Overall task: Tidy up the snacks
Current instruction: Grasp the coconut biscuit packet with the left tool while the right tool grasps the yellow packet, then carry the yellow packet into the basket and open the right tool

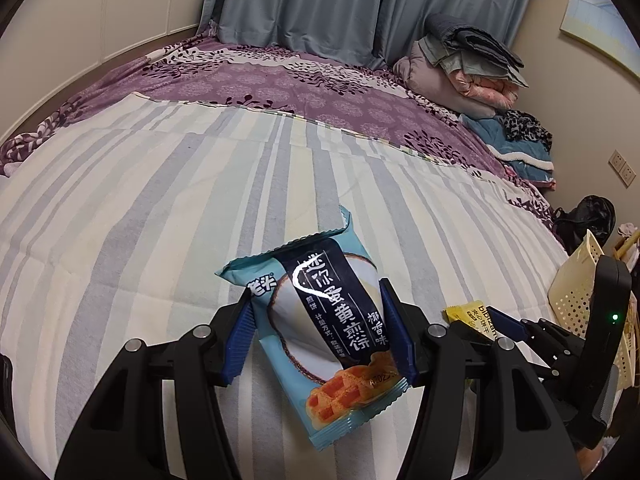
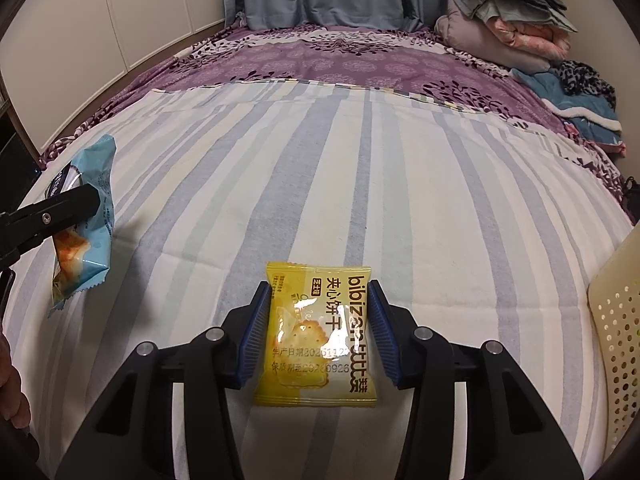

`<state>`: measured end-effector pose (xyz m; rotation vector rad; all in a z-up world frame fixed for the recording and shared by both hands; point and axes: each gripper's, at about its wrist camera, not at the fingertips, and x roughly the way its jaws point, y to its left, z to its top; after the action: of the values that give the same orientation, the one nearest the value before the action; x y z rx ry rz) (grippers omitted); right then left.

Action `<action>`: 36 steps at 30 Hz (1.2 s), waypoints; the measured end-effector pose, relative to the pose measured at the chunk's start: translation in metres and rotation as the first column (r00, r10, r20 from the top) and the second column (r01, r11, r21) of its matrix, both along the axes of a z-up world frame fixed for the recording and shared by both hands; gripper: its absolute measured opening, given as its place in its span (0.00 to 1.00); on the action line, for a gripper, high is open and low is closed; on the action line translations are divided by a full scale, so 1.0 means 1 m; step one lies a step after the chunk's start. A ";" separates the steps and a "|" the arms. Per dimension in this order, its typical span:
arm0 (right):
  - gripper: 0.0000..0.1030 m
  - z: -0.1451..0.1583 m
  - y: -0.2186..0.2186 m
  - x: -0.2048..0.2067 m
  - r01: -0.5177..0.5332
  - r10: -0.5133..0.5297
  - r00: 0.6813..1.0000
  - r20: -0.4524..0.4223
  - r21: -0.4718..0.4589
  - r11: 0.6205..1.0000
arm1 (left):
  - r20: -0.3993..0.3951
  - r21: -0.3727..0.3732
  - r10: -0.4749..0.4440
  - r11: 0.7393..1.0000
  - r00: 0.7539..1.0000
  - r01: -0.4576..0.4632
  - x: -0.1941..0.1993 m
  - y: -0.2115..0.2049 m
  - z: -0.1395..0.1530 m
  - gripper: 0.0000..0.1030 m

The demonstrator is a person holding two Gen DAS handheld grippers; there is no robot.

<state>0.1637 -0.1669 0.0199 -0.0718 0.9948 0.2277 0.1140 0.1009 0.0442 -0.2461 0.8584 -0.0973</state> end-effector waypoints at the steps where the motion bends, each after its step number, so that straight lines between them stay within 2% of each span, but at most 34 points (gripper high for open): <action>1: 0.47 0.001 -0.002 -0.001 0.002 -0.002 1.000 0.001 0.004 1.000 | 0.001 0.002 -0.002 1.000 1.000 0.002 -0.001 -0.001 0.000 0.58; 21: 0.47 0.053 -0.053 -0.031 0.081 -0.093 0.989 0.114 0.106 0.991 | 0.045 0.035 -0.061 0.998 0.997 0.059 -0.017 -0.034 0.027 0.58; 36: 0.47 0.074 -0.082 -0.050 0.117 -0.141 0.976 0.166 0.148 0.982 | 0.088 0.062 -0.103 0.993 0.991 0.098 -0.032 -0.055 0.051 0.58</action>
<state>0.1134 -0.2494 0.0937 0.0969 0.8022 0.1667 0.0818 0.0461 0.0950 -0.1429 0.7818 -0.1766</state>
